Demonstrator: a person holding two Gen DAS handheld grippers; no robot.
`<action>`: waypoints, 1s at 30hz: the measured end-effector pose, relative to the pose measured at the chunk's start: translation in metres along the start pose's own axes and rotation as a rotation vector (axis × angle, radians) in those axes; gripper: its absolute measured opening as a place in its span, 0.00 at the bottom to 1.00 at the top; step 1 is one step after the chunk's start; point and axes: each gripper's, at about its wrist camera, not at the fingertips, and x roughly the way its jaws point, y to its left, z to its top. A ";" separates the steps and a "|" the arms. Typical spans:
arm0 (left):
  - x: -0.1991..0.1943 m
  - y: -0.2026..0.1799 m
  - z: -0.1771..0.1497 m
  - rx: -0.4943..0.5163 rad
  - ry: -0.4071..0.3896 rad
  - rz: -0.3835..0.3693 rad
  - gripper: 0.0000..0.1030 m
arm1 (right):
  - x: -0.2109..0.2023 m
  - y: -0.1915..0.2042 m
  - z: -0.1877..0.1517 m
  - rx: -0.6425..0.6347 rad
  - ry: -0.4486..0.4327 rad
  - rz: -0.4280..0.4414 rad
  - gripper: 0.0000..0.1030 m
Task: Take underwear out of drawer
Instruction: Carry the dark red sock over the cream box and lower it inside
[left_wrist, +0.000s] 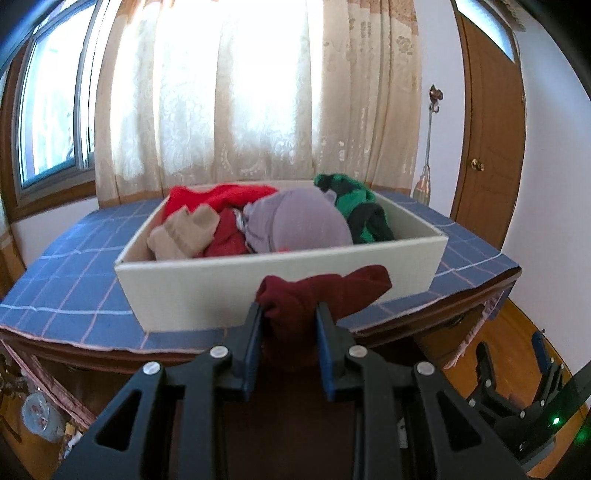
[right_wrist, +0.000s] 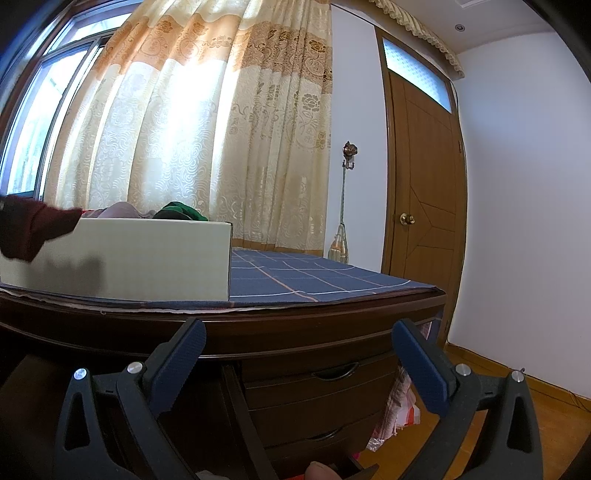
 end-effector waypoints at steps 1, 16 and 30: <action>-0.001 0.000 0.002 0.002 -0.006 0.002 0.25 | 0.000 0.000 0.000 0.001 0.000 0.000 0.99; -0.001 -0.012 0.065 0.090 -0.122 0.049 0.25 | 0.000 0.002 0.001 -0.002 -0.002 0.003 0.99; 0.047 -0.018 0.146 0.092 -0.073 0.031 0.25 | -0.001 0.002 -0.001 -0.008 -0.011 0.007 0.99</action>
